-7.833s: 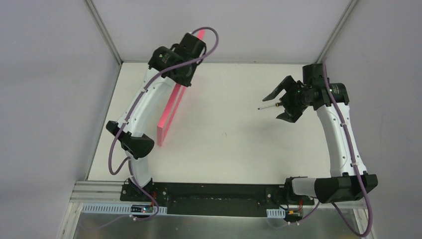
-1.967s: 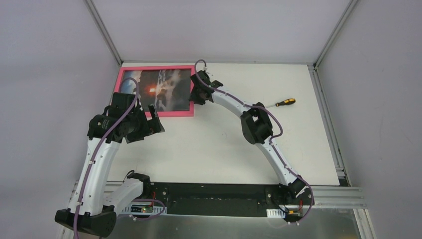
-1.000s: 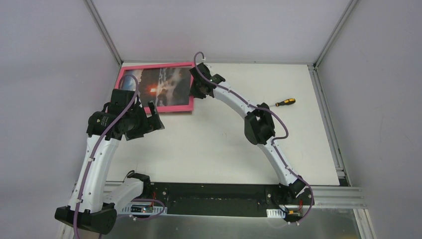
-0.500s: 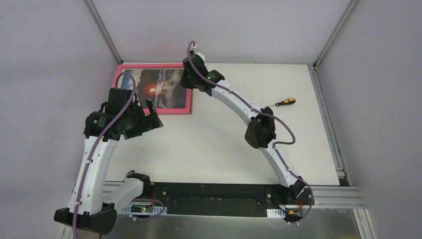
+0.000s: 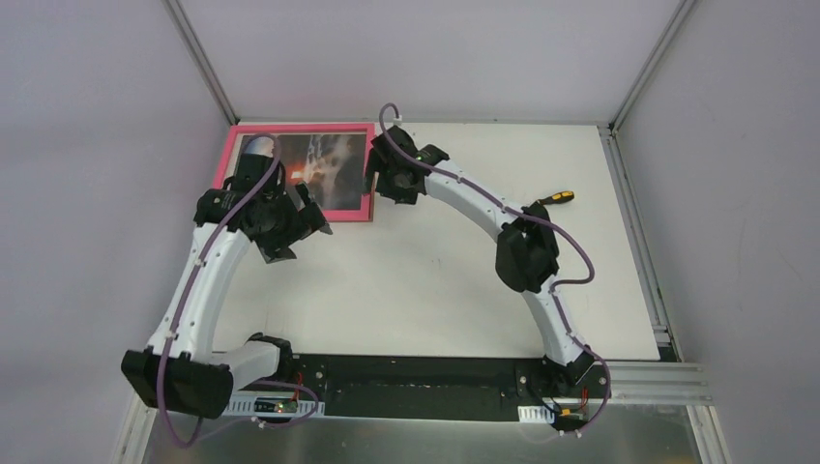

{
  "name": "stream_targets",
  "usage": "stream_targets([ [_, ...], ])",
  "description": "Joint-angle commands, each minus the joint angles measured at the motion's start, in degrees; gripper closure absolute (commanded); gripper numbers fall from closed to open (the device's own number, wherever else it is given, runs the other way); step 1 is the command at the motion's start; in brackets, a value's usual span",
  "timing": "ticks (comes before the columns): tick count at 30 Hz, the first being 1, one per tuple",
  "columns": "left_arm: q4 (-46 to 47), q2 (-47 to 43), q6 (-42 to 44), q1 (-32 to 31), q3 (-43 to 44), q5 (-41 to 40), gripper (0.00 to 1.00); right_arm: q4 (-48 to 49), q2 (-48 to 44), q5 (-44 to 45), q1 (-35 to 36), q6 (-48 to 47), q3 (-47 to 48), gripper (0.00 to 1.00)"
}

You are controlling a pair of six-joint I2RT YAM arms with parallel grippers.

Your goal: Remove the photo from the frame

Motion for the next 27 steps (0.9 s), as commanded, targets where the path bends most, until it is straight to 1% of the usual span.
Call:
stream_targets([
  [1, 8.8, 6.9, -12.5, 3.2, -3.6, 3.3, 0.01, -9.6, -12.7, -3.3, -1.1, 2.2, -9.2, 0.15],
  [4, 11.8, 12.5, -20.2, 6.4, -4.2, 3.3, 0.01, -10.4, -21.3, -3.5, -2.2, 2.3, -21.2, 0.13],
  [7, 15.5, 18.2, -25.2, 8.4, -3.2, 1.9, 0.0, -9.4, -30.3, -3.5, -3.2, 2.0, -32.9, 0.12],
  [8, 16.5, 20.1, -26.8, 10.0, -2.6, 1.6, 0.0, -9.3, -33.3, -3.3, -3.5, 2.0, -36.3, 0.12],
  [13, 22.9, 28.2, -34.4, 14.5, -1.9, 0.5, 0.0, -9.5, -46.5, -2.1, -5.3, 1.8, -49.2, 0.12],
  [16, 27.5, 32.3, -38.4, 17.6, -3.6, 0.1, 0.01, -9.8, -51.6, -1.9, -6.7, 1.8, -53.1, 0.11],
  [19, 31.8, 36.5, -38.2, 19.4, -2.3, -1.8, 0.0, -10.4, -54.5, -1.7, -8.4, 1.2, -55.0, 0.1],
  [20, 32.3, 38.0, -37.4, 19.6, -1.3, -2.6, 0.03, -10.8, -55.0, -1.8, -9.0, 0.8, -55.2, 0.1],
  [23, 33.8, 42.1, -36.1, 20.1, 0.7, -3.2, 0.04, -11.7, -55.9, -1.9, -10.7, 0.1, -55.3, 0.1],
  [27, 34.2, 43.7, -37.3, 20.3, 0.2, -4.1, 0.1, -12.0, -56.2, -2.1, -12.6, -0.3, -55.3, 0.1],
])
